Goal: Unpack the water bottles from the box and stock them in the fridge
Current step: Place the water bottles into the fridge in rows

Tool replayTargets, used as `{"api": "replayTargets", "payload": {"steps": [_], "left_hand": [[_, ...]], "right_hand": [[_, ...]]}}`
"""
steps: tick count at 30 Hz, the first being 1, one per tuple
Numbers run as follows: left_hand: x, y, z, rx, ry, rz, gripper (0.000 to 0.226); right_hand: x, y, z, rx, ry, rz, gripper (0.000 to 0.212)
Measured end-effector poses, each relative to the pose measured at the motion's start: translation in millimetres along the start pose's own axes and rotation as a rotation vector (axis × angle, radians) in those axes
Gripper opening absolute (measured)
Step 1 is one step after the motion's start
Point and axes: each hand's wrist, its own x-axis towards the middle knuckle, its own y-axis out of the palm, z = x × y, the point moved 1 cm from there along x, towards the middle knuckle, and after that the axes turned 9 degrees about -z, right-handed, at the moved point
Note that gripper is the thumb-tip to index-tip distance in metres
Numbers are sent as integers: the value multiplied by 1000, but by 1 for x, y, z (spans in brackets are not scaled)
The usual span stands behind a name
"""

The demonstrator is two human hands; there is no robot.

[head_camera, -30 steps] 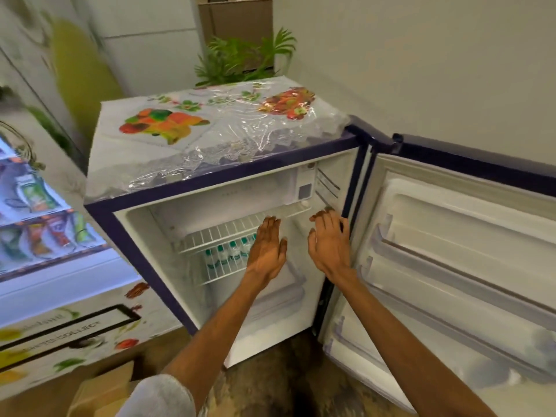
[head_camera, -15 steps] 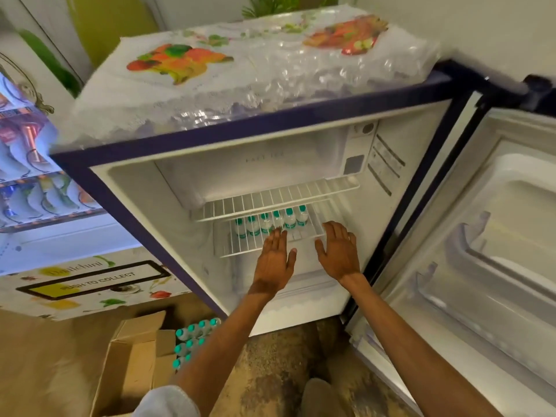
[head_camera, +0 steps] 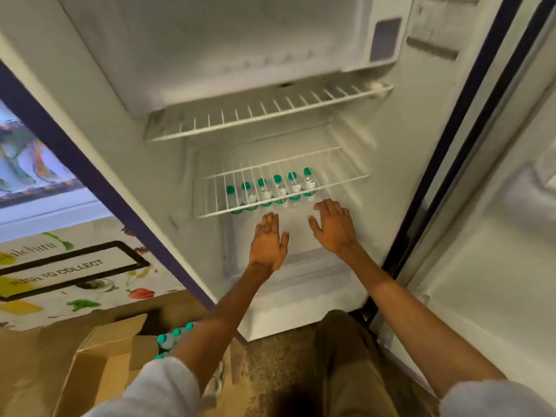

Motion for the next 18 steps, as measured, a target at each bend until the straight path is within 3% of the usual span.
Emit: {"api": "replayTargets", "payload": {"steps": [7,10,14,18], "left_hand": [[42,22,57,42,-10,-87,59],[73,32,74,64,79,-187,58],[88,36,83,-44,25,-228,57],[119,31,87,-77,-53,-212,56]], "right_hand": [[17,62,9,-27,-23,-4,54],[30,85,14,-15,-14,-78,51],[40,113,26,-15,-32,-37,52],[72,127,37,-64,-107,-131,53]]}}
